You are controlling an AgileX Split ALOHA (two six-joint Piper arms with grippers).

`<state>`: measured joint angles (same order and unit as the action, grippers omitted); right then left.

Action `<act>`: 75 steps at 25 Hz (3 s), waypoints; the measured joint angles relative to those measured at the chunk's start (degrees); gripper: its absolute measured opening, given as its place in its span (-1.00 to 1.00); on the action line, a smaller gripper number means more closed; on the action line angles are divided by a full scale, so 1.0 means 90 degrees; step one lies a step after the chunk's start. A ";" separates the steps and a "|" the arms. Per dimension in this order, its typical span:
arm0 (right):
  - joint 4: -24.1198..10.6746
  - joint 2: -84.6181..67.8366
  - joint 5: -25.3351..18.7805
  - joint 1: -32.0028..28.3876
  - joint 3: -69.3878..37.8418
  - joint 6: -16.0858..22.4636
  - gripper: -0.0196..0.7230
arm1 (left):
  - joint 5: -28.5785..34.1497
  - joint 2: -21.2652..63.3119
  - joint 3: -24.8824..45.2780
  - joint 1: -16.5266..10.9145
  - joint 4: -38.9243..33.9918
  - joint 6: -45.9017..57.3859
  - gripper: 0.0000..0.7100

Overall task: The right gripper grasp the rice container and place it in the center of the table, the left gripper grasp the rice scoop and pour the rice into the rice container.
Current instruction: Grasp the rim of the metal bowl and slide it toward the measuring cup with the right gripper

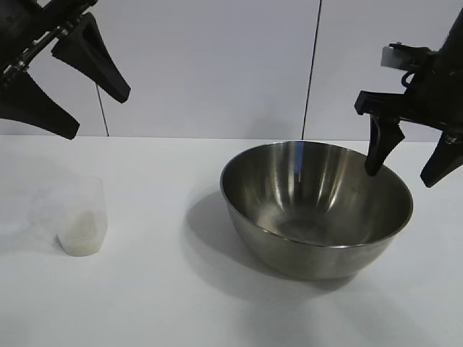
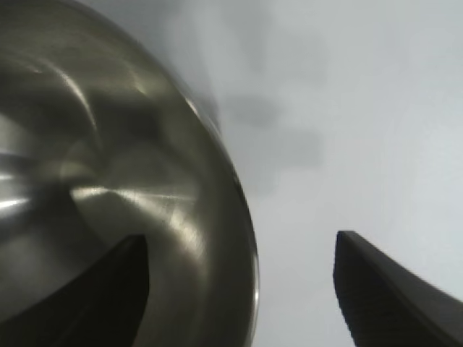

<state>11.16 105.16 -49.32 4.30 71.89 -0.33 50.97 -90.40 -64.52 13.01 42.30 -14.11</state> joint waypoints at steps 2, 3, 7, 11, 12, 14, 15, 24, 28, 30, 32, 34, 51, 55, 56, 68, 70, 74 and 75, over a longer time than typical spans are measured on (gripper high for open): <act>0.0168 0.0158 0.0122 0.0000 0.0007 -0.0166 0.36 | 0.0000 0.0000 0.0000 0.0000 0.0000 0.0000 0.45; 0.0292 0.0224 0.0187 0.0000 0.0007 -0.0301 0.36 | 0.0000 0.0000 0.0000 0.0000 0.0000 0.0000 0.45; 0.0653 0.0448 0.0313 0.0000 0.0007 -0.0736 0.36 | 0.0000 0.0000 0.0000 0.0000 0.0000 0.0000 0.45; 0.0750 0.0628 0.0409 0.0000 0.0018 -0.0858 0.36 | 0.0000 0.0000 0.0000 0.0000 0.0000 0.0000 0.45; 0.0750 0.0659 0.0417 0.0000 0.0018 -0.0875 0.36 | -0.0006 0.0000 0.0000 0.0000 0.0000 0.0000 0.45; 0.0762 0.0711 0.0432 0.0000 0.0026 -0.0903 0.36 | -0.0006 0.0000 0.0000 0.0000 0.0000 0.0000 0.45; 0.0770 0.0736 0.0446 0.0000 0.0026 -0.0917 0.36 | -0.0006 0.0000 0.0000 0.0000 0.0000 0.0000 0.45; 0.0735 0.0763 0.0472 0.0000 0.0026 -0.0945 -0.50 | -0.0006 0.0000 0.0000 0.0000 0.0000 0.0000 0.45; 0.0735 0.0763 0.0452 0.0000 0.0026 -0.0968 -0.88 | -0.0012 0.0000 0.0000 0.0000 0.0000 0.0000 0.45; 0.0743 0.0763 0.0377 0.0000 0.0026 -0.0996 -0.91 | -0.0012 0.0000 0.0000 0.0000 0.0000 0.0000 0.45; 0.0811 0.0763 0.0259 0.0000 0.0026 -0.1050 -0.92 | -0.0012 0.0000 0.0000 0.0000 0.0000 0.0000 0.45; 0.0856 0.0730 0.0182 0.0000 0.0026 -0.1134 -0.92 | -0.0012 0.0000 0.0000 0.0000 0.0000 0.0000 0.45; 0.1866 0.0263 -0.0390 0.0000 0.0026 -0.1923 -0.91 | -0.0006 0.0000 0.0000 0.0000 0.0000 0.0000 0.45; 0.2024 0.0263 -0.0426 0.0000 0.0026 -0.2035 -0.91 | -0.0006 0.0000 0.0000 0.0000 0.0000 0.0000 0.45; 0.2031 0.0263 -0.0432 0.0000 0.0026 -0.2059 -0.91 | -0.0006 0.0000 0.0000 0.0000 0.0000 0.0000 0.45; 0.2610 0.0263 -0.0532 0.0000 0.0026 -0.2418 -0.89 | -0.0006 0.0000 0.0000 0.0000 0.0000 0.0000 0.45; 0.2752 0.0263 -0.0525 0.0000 0.0026 -0.2450 -0.89 | -0.0006 0.0000 0.0000 0.0000 0.0000 0.0000 0.45; 0.2803 0.0263 -0.0407 0.0095 0.0026 -0.2450 -0.89 | -0.0006 0.0000 0.0000 0.0000 0.0000 0.0000 0.45; 0.2803 0.0263 -0.0354 0.0161 0.0026 -0.2450 -0.89 | -0.0006 0.0000 0.0000 0.0000 0.0000 0.0000 0.45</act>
<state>36.39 107.53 -52.51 5.75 72.12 -22.38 50.91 -90.40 -64.52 13.01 42.30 -14.11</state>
